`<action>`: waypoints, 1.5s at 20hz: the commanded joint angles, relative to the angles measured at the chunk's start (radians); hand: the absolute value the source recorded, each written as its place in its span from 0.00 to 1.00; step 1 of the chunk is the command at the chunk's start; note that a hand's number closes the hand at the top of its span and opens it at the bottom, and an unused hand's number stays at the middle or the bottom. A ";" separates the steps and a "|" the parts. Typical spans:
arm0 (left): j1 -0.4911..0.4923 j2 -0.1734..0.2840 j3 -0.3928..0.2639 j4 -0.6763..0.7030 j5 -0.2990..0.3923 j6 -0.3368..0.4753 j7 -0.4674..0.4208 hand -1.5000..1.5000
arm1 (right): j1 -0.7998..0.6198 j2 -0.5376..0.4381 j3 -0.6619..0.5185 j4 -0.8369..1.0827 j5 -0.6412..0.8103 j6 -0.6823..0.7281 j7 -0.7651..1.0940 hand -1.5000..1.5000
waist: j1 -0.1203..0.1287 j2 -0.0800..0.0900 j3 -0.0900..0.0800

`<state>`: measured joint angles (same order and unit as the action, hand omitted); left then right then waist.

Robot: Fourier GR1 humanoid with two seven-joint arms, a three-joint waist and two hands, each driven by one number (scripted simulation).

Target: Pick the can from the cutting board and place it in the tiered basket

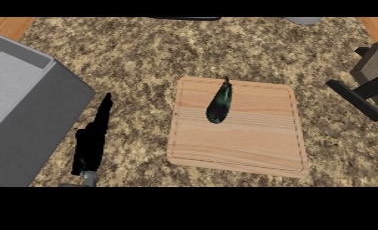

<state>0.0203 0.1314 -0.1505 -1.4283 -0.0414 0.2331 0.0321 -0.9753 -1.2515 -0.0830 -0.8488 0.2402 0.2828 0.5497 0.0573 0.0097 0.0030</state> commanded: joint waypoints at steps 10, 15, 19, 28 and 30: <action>0.038 -0.024 -0.001 0.014 -0.009 0.016 0.034 0.50 | -0.177 0.211 -0.184 0.282 -0.098 -0.205 -0.037 0.00 | -0.020 0.001 -0.002; 0.037 -0.002 0.034 0.038 0.017 -0.016 -0.014 0.50 | -0.225 0.183 -0.271 0.326 -0.135 -0.290 -0.107 0.00 | -0.023 0.002 -0.002; 0.041 -0.006 0.037 0.042 0.007 -0.003 -0.016 0.50 | -0.226 0.085 -0.300 0.305 -0.096 -0.420 -0.134 0.00 | -0.037 0.002 -0.003; 0.078 -0.030 0.029 0.004 0.012 0.008 0.007 0.50 | -0.099 -0.187 -0.423 0.404 -0.124 -0.392 -0.095 0.00 | -0.079 -0.012 -0.001; 0.093 0.006 0.065 0.041 0.031 -0.024 -0.033 0.50 | -0.077 -0.274 -0.465 0.451 -0.151 -0.316 -0.119 0.00 | -0.082 -0.011 -0.001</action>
<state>0.0915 0.1327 -0.1037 -1.4542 -0.0269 0.2249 -0.0052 -1.1065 -1.4041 -0.4767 -0.4596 0.1288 -0.1030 0.4556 -0.0068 -0.0050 0.0051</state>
